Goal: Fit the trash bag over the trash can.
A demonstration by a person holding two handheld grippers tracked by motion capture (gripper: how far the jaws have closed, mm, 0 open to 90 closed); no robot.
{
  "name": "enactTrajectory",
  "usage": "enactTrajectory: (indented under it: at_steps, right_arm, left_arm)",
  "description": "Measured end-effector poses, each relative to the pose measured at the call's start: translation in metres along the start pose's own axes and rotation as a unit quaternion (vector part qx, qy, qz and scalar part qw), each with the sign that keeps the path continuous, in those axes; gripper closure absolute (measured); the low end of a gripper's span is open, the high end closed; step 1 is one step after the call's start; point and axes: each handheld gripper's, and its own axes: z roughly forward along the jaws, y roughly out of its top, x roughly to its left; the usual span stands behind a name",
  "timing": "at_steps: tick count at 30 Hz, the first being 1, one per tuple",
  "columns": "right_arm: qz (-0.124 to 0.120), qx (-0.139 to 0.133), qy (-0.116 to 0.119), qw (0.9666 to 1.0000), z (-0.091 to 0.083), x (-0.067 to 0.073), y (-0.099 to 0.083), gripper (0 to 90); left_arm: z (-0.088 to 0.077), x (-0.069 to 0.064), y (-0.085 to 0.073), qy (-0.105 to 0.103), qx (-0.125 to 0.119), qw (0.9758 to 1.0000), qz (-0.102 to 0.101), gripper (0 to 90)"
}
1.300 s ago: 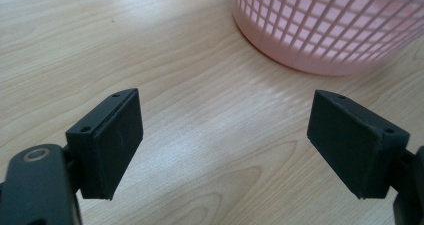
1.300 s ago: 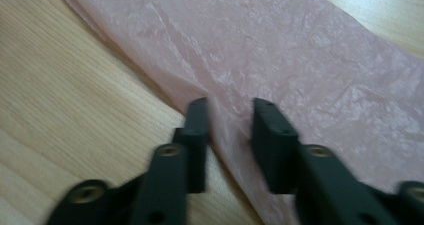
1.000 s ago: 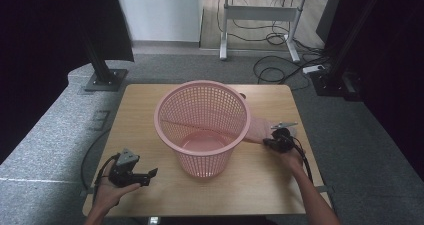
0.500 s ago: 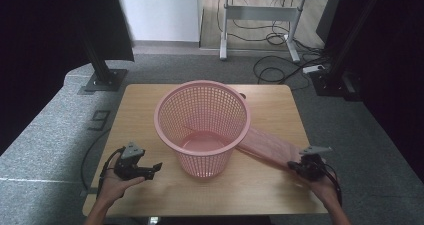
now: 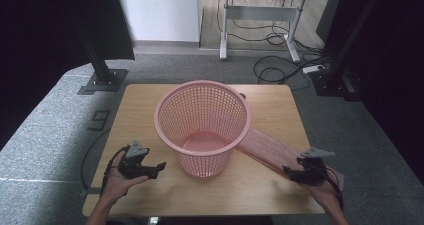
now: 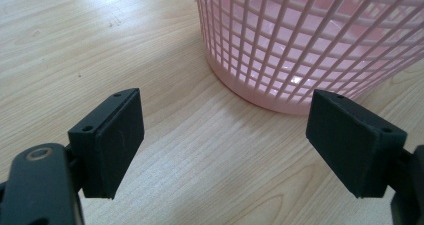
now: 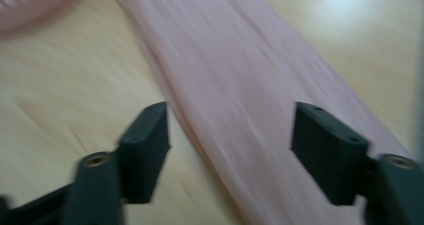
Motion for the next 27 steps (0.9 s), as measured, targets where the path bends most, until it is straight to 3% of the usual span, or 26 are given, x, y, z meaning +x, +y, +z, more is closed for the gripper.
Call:
enactTrajectory:
  at_steps: [4, 5, 6, 7, 8, 9, 10, 11, 12, 17, 21, 25, 27]
  right_arm:
    - [-0.016, -0.01, 0.032, 0.9993, 0.043, 0.023, 0.035, 16.1]
    - [-0.016, -0.01, 0.032, 0.9993, 0.043, 0.023, 0.035, 16.1]
    - [-0.029, 0.001, 0.041, 0.9987, 0.065, 0.031, 0.049, 14.3]
    - [-0.029, 0.001, 0.041, 0.9987, 0.065, 0.031, 0.049, 14.3]
    - [-0.042, 0.013, 0.033, 0.9985, 0.085, 0.039, 0.059, 13.5]
    - [-0.042, 0.013, 0.033, 0.9985, 0.085, 0.039, 0.059, 13.5]
    - [-0.056, 0.021, 0.037, 0.9975, 0.101, 0.045, 0.066, 13.1]
    - [-0.056, 0.021, 0.037, 0.9975, 0.101, 0.045, 0.066, 13.1]
    - [-0.057, 0.027, 0.048, 0.9968, 0.113, 0.051, 0.071, 13.1]
    - [-0.071, 0.038, 0.04, 0.996, 0.133, 0.058, 0.076, 13.2]
    - [-0.074, 0.053, 0.031, 0.9953, 0.142, 0.056, 0.075, 14.3]
    - [-0.068, 0.047, 0.037, 0.9959, 0.144, 0.047, 0.074, 20.7]
    - [-0.069, 0.042, 0.049, 0.9955, 0.144, 0.043, 0.074, 29.4]
  left_arm:
    - [-0.001, 0.001, -0.001, 0.004, 0.001, 1.0, -0.002, 15.2]
    - [-0.001, 0.001, -0.001, 0.004, 0.001, 1.0, -0.002, 15.4]
    - [-0.001, 0.001, -0.001, 0.004, 0.001, 1.0, -0.003, 15.3]
    - [-0.002, 0.001, -0.002, 0.004, 0.002, 1.0, -0.004, 15.3]
    - [-0.002, 0.001, -0.003, 0.005, 0.002, 1.0, -0.007, 15.3]
    - [-0.002, 0.001, -0.003, 0.005, 0.002, 1.0, -0.007, 15.2]
    - [-0.003, 0.002, -0.005, 0.008, 0.005, 0.9999, -0.009, 15.2]
    - [-0.003, 0.002, -0.005, 0.008, 0.005, 0.9999, -0.009, 15.2]
    - [-0.005, 0.002, -0.007, 0.01, 0.005, 0.9998, -0.013, 15.2]
    - [-0.007, 0.002, -0.01, 0.016, 0.009, 0.9997, -0.014, 15.3]
    - [-0.008, 0.001, -0.012, 0.019, 0.013, 0.9997, -0.012, 15.3]
    - [-0.01, 0.0, -0.013, 0.022, 0.014, 0.9996, -0.014, 15.3]
    - [-0.009, -0.001, -0.014, 0.021, 0.013, 0.9996, -0.015, 15.3]
